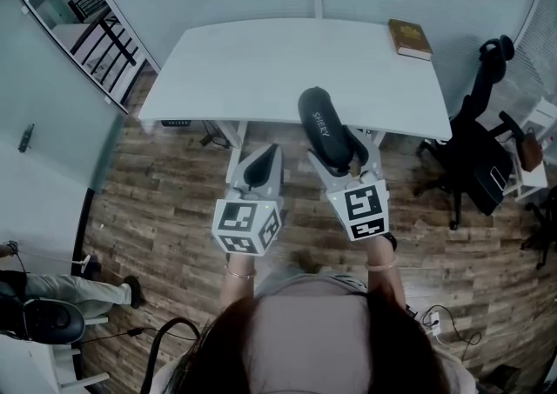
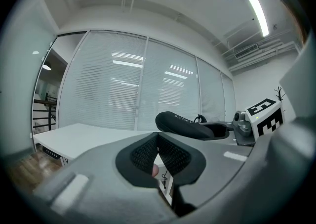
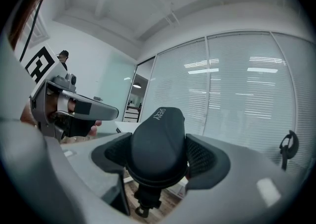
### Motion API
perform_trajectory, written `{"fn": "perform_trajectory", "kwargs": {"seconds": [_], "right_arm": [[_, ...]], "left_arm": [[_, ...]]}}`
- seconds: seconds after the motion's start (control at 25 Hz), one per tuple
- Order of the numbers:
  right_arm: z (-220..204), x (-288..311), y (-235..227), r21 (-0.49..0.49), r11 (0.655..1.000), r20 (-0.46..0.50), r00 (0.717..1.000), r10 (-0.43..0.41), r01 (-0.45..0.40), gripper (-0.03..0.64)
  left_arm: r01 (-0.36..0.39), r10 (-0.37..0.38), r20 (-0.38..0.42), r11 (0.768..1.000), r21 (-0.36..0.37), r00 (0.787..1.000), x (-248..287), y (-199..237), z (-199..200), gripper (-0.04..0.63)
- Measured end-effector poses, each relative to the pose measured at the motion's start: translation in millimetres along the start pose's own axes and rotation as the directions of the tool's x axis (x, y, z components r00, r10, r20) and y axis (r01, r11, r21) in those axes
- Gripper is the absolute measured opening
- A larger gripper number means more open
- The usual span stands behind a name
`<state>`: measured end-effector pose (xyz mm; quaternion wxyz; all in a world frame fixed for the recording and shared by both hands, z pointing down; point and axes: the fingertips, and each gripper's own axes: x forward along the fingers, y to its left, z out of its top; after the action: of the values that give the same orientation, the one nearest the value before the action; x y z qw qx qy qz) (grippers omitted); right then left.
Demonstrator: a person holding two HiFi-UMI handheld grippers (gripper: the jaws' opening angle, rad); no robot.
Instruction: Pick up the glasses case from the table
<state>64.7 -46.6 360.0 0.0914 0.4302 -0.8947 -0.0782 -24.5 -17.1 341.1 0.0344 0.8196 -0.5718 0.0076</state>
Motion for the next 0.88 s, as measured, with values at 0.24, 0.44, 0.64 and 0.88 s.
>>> {"fn": "perform_trajectory", "kwargs": {"seconds": [0.24, 0.44, 0.64, 0.88], "right_arm": [[-0.4, -4.2, -5.5, 0.002, 1.0, 0.006, 1.0, 0.011, -0.011, 0.339], [0.3, -5.5, -2.1, 0.001, 1.0, 0.011, 1.0, 0.023, -0.023, 0.339], [-1.2, -7.9, -0.5, 0.004, 1.0, 0.009, 1.0, 0.021, -0.021, 0.339], [-3.3, -3.5, 3.5, 0.012, 1.0, -0.002, 1.0, 0.013, -0.013, 0.339]], "left_arm": [[-0.02, 0.02, -0.005, 1.0, -0.001, 1.0, -1.1, -6.5, -0.1, 0.004], [-0.032, 0.032, -0.007, 0.999, -0.003, 0.999, -5.2, -7.1, -0.7, 0.003], [-0.027, 0.027, -0.019, 1.0, -0.008, 0.999, -6.6, -9.6, -4.4, 0.005], [-0.015, 0.015, -0.036, 1.0, -0.011, 0.999, -8.8, -4.9, -8.9, 0.004]]}}
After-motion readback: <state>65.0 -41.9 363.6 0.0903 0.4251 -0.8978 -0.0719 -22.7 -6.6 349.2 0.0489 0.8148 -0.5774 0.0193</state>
